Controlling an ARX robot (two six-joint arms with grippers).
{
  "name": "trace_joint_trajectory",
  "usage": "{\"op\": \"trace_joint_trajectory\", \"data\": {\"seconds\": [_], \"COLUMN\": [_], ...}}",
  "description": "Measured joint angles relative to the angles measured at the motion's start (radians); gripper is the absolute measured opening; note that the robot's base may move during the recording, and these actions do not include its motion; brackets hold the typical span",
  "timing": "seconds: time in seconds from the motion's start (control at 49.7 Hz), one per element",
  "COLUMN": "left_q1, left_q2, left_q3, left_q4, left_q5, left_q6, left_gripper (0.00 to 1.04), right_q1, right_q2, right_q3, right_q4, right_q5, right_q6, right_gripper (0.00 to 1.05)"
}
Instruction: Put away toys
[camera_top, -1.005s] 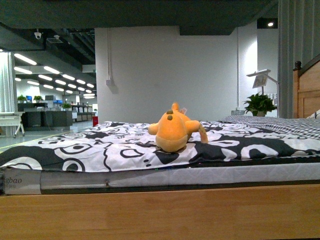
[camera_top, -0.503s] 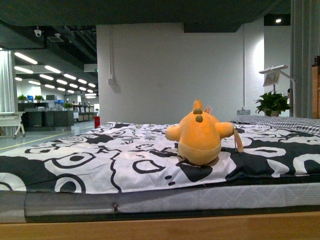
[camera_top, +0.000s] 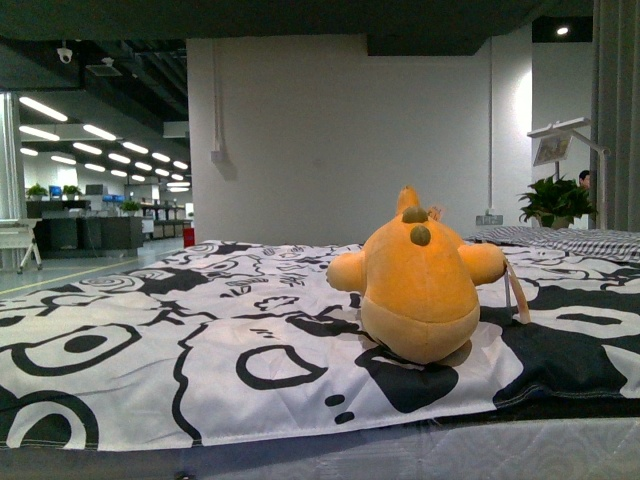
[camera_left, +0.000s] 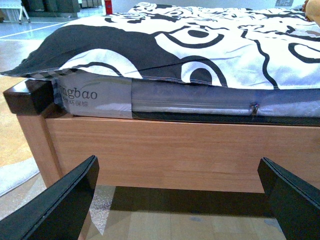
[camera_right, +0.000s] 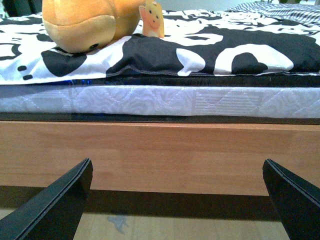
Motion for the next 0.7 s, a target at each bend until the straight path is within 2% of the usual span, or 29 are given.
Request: {"op": "trace_joint_trajectory", "data": {"seconds": [0.342,0.442,0.503,0.583,0.704], "left_q1": [0.0,0.0,0.0,0.0,0.0], "left_q2": [0.0,0.0,0.0,0.0,0.0], "left_q3": [0.0,0.0,0.0,0.0,0.0], "left_q4": [0.0,0.0,0.0,0.0,0.0], "left_q5": [-0.001,0.0,-0.001,-0.001,-0.001], "left_q6": [0.0,0.0,0.0,0.0,0.0], "left_gripper": [0.99,0.99,0.99,0.99,0.99], "right_q1": [0.0,-0.101,-0.167,-0.219,-0.22], "right_q2": [0.0,0.065,0.136,0.212,0.386], "right_q3": [0.0,0.014,0.039,0.086,0.192], "right_q4": [0.0,-0.003,0.059,0.143,0.295], "right_q5": [0.0,-0.252,-0.34,-0.377,-0.367], "right_q6": [0.0,0.119,0.178,0.232,0.253], "right_gripper": [1.04,1.04,1.04,1.04,1.04]}}
